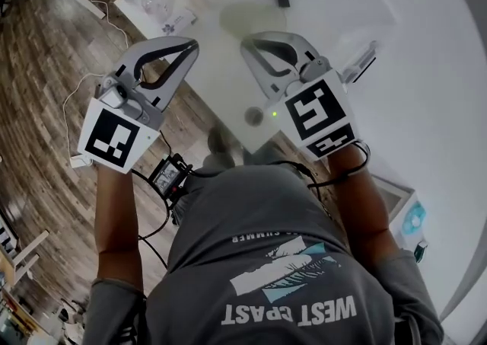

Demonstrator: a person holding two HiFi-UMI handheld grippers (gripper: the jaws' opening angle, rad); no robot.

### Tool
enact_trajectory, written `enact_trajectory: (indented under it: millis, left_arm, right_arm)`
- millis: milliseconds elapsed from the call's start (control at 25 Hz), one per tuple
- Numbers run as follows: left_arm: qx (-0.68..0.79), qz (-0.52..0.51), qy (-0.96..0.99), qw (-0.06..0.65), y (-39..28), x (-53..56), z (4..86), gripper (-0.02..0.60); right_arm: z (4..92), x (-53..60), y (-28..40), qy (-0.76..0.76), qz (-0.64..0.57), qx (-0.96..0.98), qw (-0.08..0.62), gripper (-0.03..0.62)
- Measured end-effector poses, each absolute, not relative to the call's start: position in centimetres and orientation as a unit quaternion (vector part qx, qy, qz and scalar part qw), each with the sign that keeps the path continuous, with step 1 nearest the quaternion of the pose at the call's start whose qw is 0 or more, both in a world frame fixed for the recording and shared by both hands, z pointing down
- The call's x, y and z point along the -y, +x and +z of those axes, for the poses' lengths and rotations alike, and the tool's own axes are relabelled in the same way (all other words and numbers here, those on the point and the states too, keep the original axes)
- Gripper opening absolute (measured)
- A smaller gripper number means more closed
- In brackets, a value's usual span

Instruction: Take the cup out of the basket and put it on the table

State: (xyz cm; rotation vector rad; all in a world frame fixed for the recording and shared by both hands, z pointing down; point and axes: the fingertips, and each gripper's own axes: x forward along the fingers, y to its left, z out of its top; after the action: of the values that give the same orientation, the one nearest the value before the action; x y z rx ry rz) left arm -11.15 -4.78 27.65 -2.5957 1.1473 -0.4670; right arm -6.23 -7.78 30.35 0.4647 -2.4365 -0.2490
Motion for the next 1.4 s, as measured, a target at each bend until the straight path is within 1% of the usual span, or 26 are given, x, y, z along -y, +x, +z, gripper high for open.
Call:
enact_trajectory:
  millis: [320, 600, 800, 1400]
  left_arm:
    - [-0.413, -0.161, -0.888, 0.122, -13.2, 2.4, 27.0, 0.011]
    - [-0.43, -0.162, -0.882, 0.1, -14.9, 2.9, 30.2, 0.01]
    - [-0.44, -0.162, -0.879, 0.087, -15.7, 2.5, 30.9, 0.011]
    - [-0.458, -0.166, -0.872, 0.053, -16.6, 1.9, 33.8, 0.011]
  right_arm:
    - [31.6, 4.1, -9.0, 0.13, -0.089, 0.927, 0.34, 0.029]
    - [38.0, 4.3, -10.7, 0.095, -0.07, 0.922, 0.369, 0.029]
    - [40.9, 4.2, -11.2, 0.081, -0.057, 0.917, 0.386, 0.029]
    - [51.6, 4.8, -10.6, 0.049, -0.014, 0.886, 0.461, 0.029]
